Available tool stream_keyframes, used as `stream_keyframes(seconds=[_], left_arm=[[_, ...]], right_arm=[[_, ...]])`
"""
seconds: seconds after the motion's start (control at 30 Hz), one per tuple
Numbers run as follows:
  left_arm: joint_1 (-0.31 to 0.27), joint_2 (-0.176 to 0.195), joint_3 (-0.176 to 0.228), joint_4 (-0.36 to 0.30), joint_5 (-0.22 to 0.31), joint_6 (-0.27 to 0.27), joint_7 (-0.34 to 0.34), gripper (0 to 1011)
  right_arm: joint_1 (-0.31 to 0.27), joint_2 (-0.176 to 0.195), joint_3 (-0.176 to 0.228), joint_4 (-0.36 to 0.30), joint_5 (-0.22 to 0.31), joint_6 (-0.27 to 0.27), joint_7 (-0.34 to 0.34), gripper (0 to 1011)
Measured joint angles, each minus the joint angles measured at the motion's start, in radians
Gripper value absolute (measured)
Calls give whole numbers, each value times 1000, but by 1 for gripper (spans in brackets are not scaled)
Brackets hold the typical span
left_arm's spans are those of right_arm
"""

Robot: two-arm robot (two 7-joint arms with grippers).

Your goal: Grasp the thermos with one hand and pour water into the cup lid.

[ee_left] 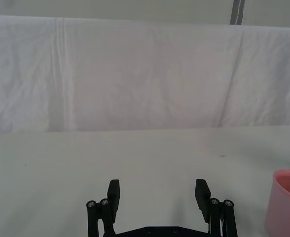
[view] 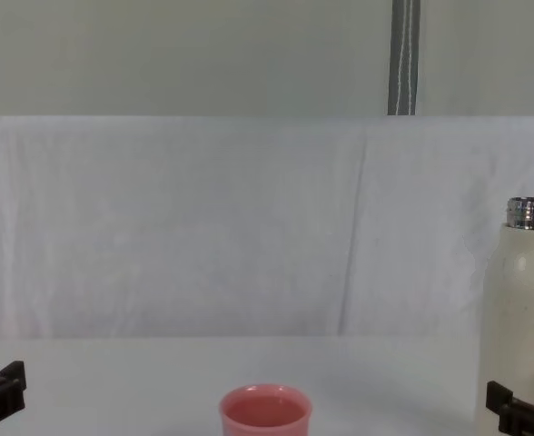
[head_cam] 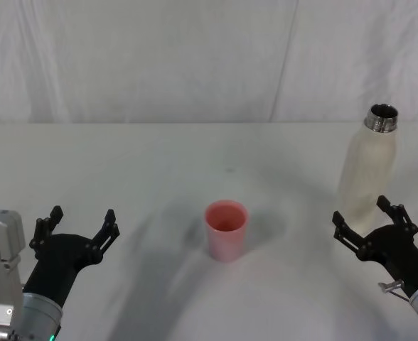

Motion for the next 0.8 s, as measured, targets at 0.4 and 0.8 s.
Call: stream_keyframes(seconds=[0.4,0.8], left_arm=[[0,0,0,0,0,0,0,1001],[0,0,0,0,0,0,0,1001]], right_arm=[[3,-1,-34,4,-3,-6,12,1001],[14,-8,-60,24,-2,-7,17,1001]])
